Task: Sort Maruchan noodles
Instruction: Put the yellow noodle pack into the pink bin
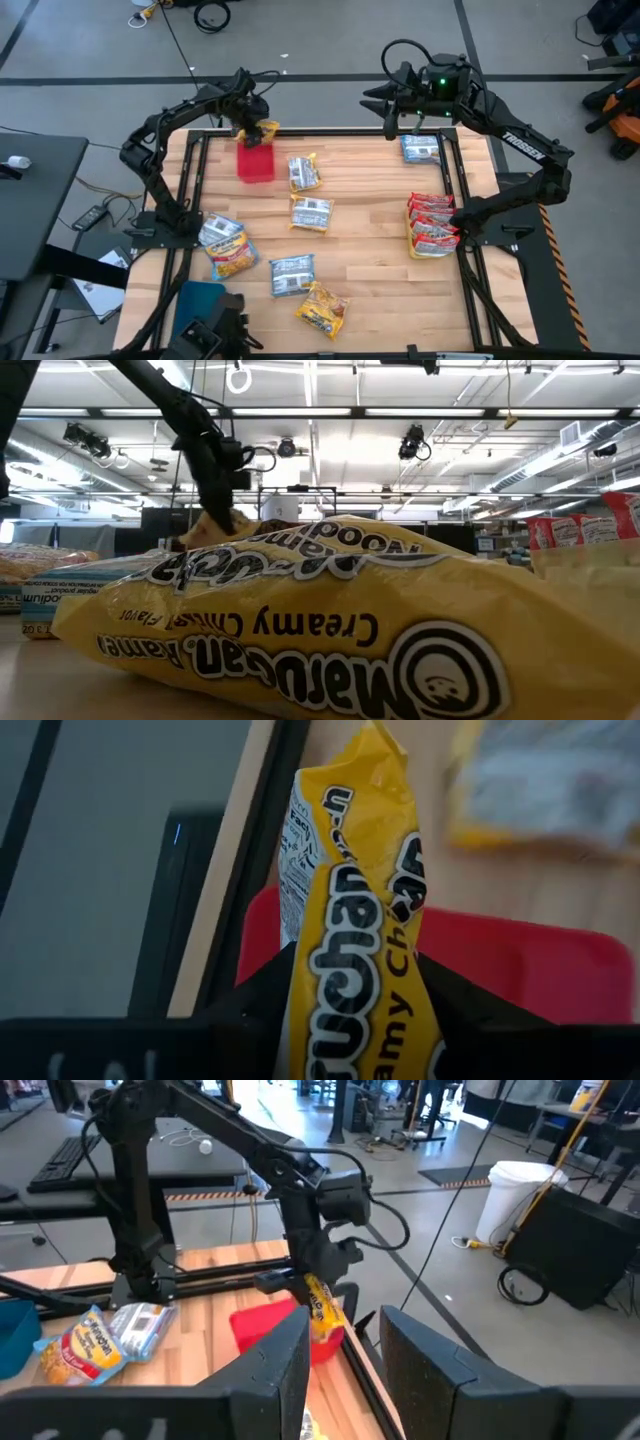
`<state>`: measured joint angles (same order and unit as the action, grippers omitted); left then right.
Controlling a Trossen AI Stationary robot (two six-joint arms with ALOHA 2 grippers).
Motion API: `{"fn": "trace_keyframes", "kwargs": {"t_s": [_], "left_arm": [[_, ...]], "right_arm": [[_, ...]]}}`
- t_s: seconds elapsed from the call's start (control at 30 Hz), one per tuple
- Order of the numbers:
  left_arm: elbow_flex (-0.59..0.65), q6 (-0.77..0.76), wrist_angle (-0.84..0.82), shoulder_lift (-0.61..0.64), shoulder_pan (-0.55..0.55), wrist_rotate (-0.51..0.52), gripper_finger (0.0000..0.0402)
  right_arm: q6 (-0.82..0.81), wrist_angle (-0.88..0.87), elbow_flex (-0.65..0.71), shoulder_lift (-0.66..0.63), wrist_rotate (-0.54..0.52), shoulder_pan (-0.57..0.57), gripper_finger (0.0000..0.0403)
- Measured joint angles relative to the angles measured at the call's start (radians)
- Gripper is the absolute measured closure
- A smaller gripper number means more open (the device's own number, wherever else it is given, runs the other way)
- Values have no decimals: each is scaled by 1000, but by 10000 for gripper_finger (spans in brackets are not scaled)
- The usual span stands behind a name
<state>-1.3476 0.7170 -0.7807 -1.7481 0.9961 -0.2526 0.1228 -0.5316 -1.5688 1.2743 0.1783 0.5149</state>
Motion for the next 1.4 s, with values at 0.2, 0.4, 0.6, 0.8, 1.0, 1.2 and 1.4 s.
{"fn": "trace_keyframes", "kwargs": {"t_s": [0.2,0.4,0.6,0.8,1.0,1.2,1.4], "left_arm": [[0,54,115,-20,5,-178,259],[0,3,140,-80,18,-186,259],[0,1,197,-122,9,-231,260],[0,-65,230,-122,-3,-258,260],[0,-129,230,-122,-21,-276,260],[-6,-104,239,-121,-48,-276,260],[-33,-30,235,-118,-70,-248,260]], "right_arm": [[-7,-1,0,0,7,1,274],[-56,-1,0,0,33,1,274],[-77,-1,0,0,33,-11,274],[-118,-1,0,0,33,-12,274],[-131,-1,0,0,33,-12,274],[-131,-1,0,0,25,-12,274],[-130,-1,0,0,24,-10,274]]}}
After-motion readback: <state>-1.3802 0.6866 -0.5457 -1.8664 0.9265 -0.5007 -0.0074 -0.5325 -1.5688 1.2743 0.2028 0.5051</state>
